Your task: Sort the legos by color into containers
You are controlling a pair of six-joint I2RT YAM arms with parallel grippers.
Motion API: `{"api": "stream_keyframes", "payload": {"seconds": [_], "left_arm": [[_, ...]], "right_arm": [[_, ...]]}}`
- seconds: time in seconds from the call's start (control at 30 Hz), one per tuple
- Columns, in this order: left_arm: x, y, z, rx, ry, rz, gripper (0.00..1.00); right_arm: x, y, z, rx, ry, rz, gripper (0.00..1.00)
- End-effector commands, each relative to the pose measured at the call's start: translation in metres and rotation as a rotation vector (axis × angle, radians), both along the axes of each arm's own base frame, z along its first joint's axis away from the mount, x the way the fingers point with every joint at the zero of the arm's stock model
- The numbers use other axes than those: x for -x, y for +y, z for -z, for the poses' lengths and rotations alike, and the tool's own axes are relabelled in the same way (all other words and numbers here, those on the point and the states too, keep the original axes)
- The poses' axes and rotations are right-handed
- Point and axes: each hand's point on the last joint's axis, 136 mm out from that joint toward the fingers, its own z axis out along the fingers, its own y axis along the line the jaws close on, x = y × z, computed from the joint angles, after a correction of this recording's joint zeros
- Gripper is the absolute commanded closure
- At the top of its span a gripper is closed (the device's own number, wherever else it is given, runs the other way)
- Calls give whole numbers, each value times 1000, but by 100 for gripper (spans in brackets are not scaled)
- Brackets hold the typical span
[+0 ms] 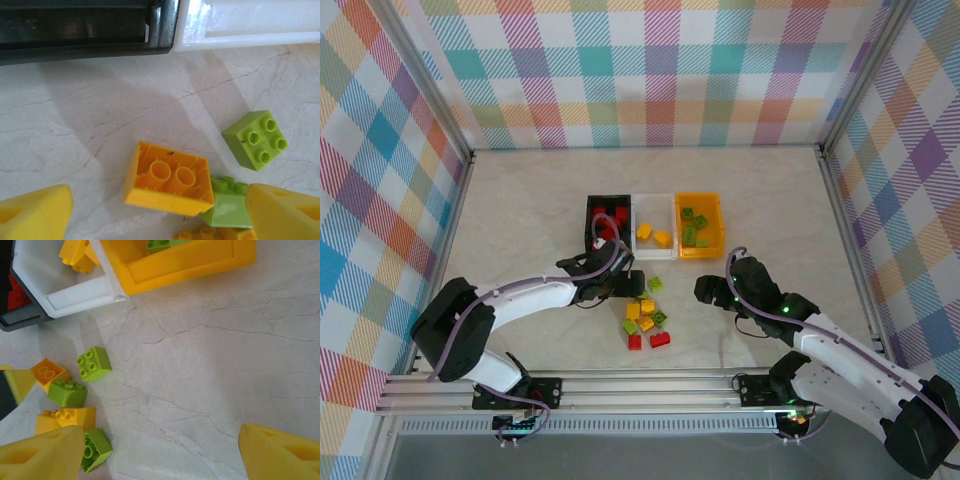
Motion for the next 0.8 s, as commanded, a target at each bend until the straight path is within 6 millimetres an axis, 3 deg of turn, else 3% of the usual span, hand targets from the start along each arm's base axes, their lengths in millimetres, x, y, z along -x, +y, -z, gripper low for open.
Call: {"api": "stream_keyframes", "payload": {"seconds": [0.0, 0.17, 0.57, 0.63, 0.77], "left_arm": [[-7, -7, 9, 6, -6, 7, 12], [-13, -4, 21, -54, 3, -7, 14], [0, 19, 35, -109, 24, -48, 49], [1, 19, 32, -102, 26, -46, 47], [3, 21, 32, -103, 30, -56, 32]], "right_arm": [[2, -2, -2, -7, -10, 10, 19], [2, -2, -5, -10, -15, 9, 19], [2, -3, -6, -17, -20, 16, 20], [2, -3, -6, -16, -21, 17, 19], [2, -4, -5, -14, -20, 19, 19]]}}
